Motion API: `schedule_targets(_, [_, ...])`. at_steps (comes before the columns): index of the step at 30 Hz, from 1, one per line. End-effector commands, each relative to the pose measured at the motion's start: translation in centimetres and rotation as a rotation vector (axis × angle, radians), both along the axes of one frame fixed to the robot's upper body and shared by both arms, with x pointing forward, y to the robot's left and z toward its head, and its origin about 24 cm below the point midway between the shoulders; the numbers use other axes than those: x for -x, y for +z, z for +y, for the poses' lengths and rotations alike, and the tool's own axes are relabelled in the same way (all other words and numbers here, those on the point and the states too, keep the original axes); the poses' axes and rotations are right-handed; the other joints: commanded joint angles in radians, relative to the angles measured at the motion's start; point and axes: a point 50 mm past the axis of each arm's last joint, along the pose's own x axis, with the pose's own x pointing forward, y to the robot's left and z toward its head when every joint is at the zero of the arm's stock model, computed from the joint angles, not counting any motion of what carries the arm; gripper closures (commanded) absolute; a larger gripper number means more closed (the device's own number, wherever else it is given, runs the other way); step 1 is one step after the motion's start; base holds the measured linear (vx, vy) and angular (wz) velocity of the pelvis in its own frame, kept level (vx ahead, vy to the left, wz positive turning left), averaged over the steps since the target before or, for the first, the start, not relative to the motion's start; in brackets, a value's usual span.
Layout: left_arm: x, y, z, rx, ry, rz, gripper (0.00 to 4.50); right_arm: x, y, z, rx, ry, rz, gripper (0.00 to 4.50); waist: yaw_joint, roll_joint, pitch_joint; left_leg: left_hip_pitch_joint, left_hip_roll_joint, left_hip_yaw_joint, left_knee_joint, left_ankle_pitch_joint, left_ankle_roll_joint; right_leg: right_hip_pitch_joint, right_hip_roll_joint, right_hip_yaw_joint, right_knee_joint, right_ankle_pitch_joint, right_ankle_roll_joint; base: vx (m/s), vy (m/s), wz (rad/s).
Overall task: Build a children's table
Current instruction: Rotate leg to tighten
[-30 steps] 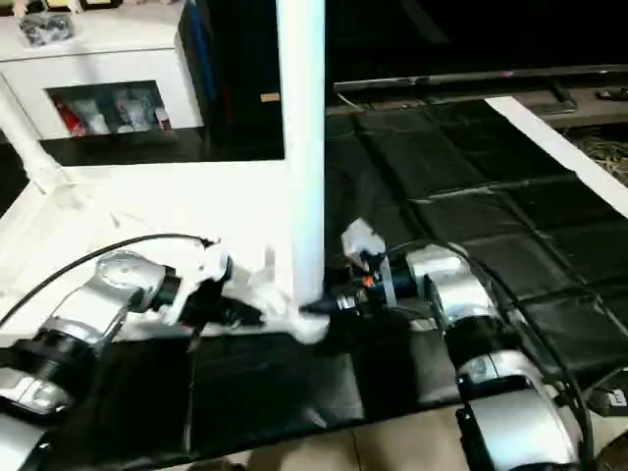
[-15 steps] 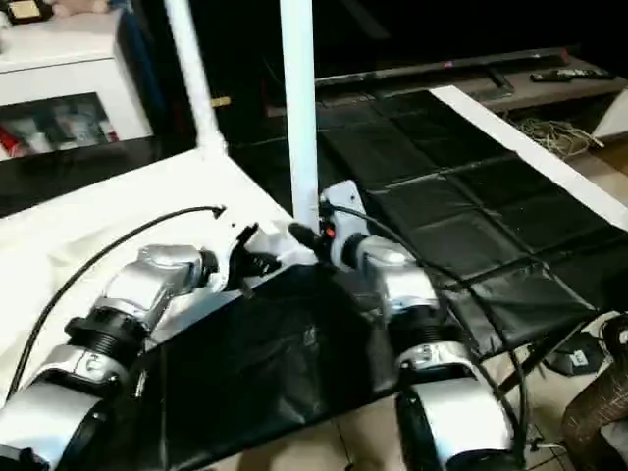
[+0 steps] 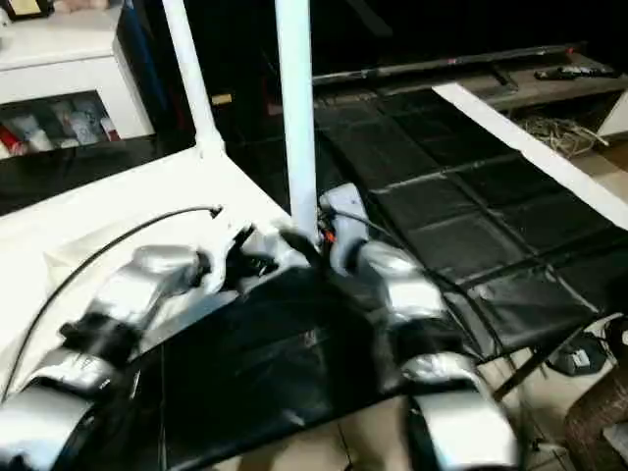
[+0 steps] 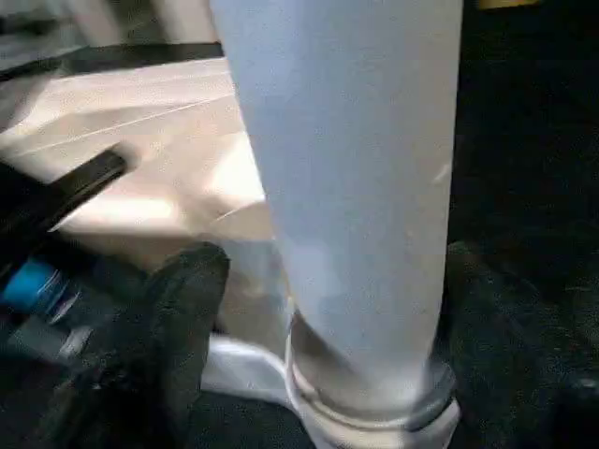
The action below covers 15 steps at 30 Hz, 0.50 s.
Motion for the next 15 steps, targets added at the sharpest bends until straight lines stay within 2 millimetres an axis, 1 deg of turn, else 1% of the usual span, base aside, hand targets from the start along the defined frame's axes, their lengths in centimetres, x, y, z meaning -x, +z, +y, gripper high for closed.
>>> schedule_targets(1, [0.2, 1.5, -0.9, 0.036, -0.136, -0.064, 4.50, 0.8, 0.0, 0.6, -0.011, 0.156, 0.012, 0.37, 0.010, -0.002, -0.078, 0.003, 0.016, 0.001, -0.061, -0.237, 0.078, 0.069, -0.047, 0.039, -0.069, -0.259, -0.217, 0.000, 0.000, 0.00])
schedule_targets(2, [0.4, 1.5, -0.7, 0.038, -0.163, -0.061, 4.50, 0.9, 0.1, 0.3, 0.001, 0.182, 0.005, 0.27, 0.013, -0.002, -0.076, 0.003, 0.017, 0.002, -0.061, -0.241, 0.077, 0.068, -0.048, 0.039, -0.070, -0.268, -0.219, 0.000, 0.000, 0.00])
schedule_targets(5, [1.0, 1.5, -0.3, 0.038, -0.246, -0.048, 4.50, 1.3, 0.1, -0.6, 0.045, 0.268, -0.010, 0.04, 0.027, -0.001, -0.073, 0.010, 0.019, 0.002, -0.063, -0.266, 0.063, 0.063, -0.051, 0.040, -0.075, -0.327, -0.206, 0.000, 0.000, 0.00])
schedule_targets(6, [1.3, 1.5, 0.0, 0.029, -0.280, -0.041, 4.50, 1.5, 0.2, -0.9, 0.056, 0.304, -0.014, 0.04, 0.032, -0.003, -0.072, 0.012, 0.021, 0.003, -0.064, -0.276, 0.059, 0.059, -0.050, 0.042, -0.076, -0.341, -0.203, 0.000, 0.000, 0.00])
schedule_targets(8, [1.7, 1.3, 0.4, 0.010, -0.330, -0.033, 4.50, 1.7, 0.4, -1.3, 0.071, 0.366, -0.023, 0.04, 0.039, -0.001, -0.073, 0.016, 0.023, 0.003, -0.065, -0.284, 0.054, 0.056, -0.051, 0.044, -0.076, -0.341, -0.205, 0.000, 0.000, 0.00])
schedule_targets(9, [1.7, 1.3, 0.5, 0.007, -0.338, -0.032, 4.50, 1.8, 0.4, -1.4, 0.073, 0.376, -0.025, 0.04, 0.040, -0.005, -0.073, 0.014, 0.023, 0.003, -0.066, -0.282, 0.055, 0.058, -0.051, 0.044, -0.075, -0.338, -0.204, 0.000, 0.000, 0.00])
schedule_targets(10, [2.0, 1.2, 0.7, -0.006, -0.369, -0.025, 4.50, 1.9, 0.5, -1.7, 0.084, 0.414, -0.029, 0.04, 0.046, -0.003, -0.072, 0.014, 0.024, 0.002, -0.066, -0.283, 0.054, 0.056, -0.051, 0.045, -0.074, -0.337, -0.203, 0.000, 0.000, 0.00])
schedule_targets(12, [2.2, 1.1, 1.0, -0.017, -0.397, -0.018, 4.50, 2.0, 0.7, -1.9, 0.090, 0.448, -0.028, 0.04, 0.051, -0.002, -0.073, 0.015, 0.025, 0.002, -0.067, -0.282, 0.051, 0.056, -0.051, 0.046, -0.071, -0.331, -0.204, 0.000, 0.000, 0.00])
schedule_targets(14, [2.7, 1.0, 1.5, -0.040, -0.467, 0.001, 4.50, 2.2, 1.0, -2.3, 0.099, 0.518, -0.025, 0.04, 0.052, -0.008, -0.074, 0.012, 0.024, 0.002, -0.067, -0.278, 0.053, 0.059, -0.052, 0.046, -0.069, -0.331, -0.203, 0.000, 0.000, 0.00])
schedule_targets(15, [2.7, 1.0, 1.5, -0.040, -0.467, 0.001, 4.50, 2.2, 1.0, -2.3, 0.099, 0.518, -0.025, 0.04, 0.053, -0.007, -0.074, 0.011, 0.024, 0.002, -0.067, -0.276, 0.055, 0.059, -0.052, 0.046, -0.069, -0.331, -0.203, 0.000, 0.000, 0.00])
